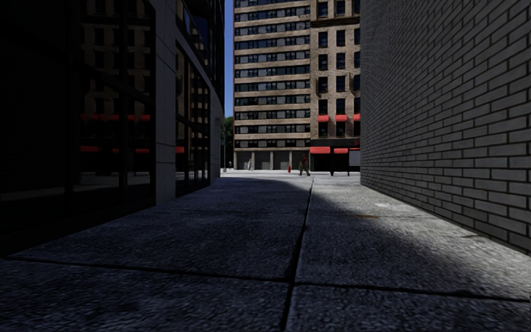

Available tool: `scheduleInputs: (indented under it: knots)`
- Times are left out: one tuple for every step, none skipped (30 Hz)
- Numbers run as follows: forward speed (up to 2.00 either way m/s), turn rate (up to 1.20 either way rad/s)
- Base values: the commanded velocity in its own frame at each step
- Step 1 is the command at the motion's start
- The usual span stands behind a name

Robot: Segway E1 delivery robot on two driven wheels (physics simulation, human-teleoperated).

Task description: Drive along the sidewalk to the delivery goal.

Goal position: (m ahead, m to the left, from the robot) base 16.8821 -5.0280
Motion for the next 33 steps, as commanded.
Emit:
scheduleInputs:
  knots:
    - [1.95, 0.0]
    - [1.95, 0.0]
    - [1.95, 0.0]
    - [1.95, 0.0]
    - [1.95, 0.0]
    - [1.95, 0.0]
    - [1.95, 0.0]
    - [1.95, 0.0]
    - [1.95, 0.0]
    - [1.95, 0.0]
    - [1.95, -0.11]
    - [1.95, -0.34]
    - [1.95, -0.34]
    - [1.95, -0.42]
    - [1.95, -0.44]
    - [1.95, -0.44]
    - [1.95, -0.45]
    - [1.95, -0.45]
    - [1.95, -0.45]
    - [1.95, -0.45]
    - [1.95, -0.45]
    - [1.95, -0.45]
    - [1.95, -0.45]
    - [1.95, -0.45]
    - [1.95, -0.45]
    - [1.95, -0.45]
    - [1.95, -0.45]
    - [1.95, -0.44]
    - [1.95, -0.44]
    - [1.95, -0.26]
    - [1.95, 0.0]
    - [1.95, 0.0]
    - [1.95, 0.0]
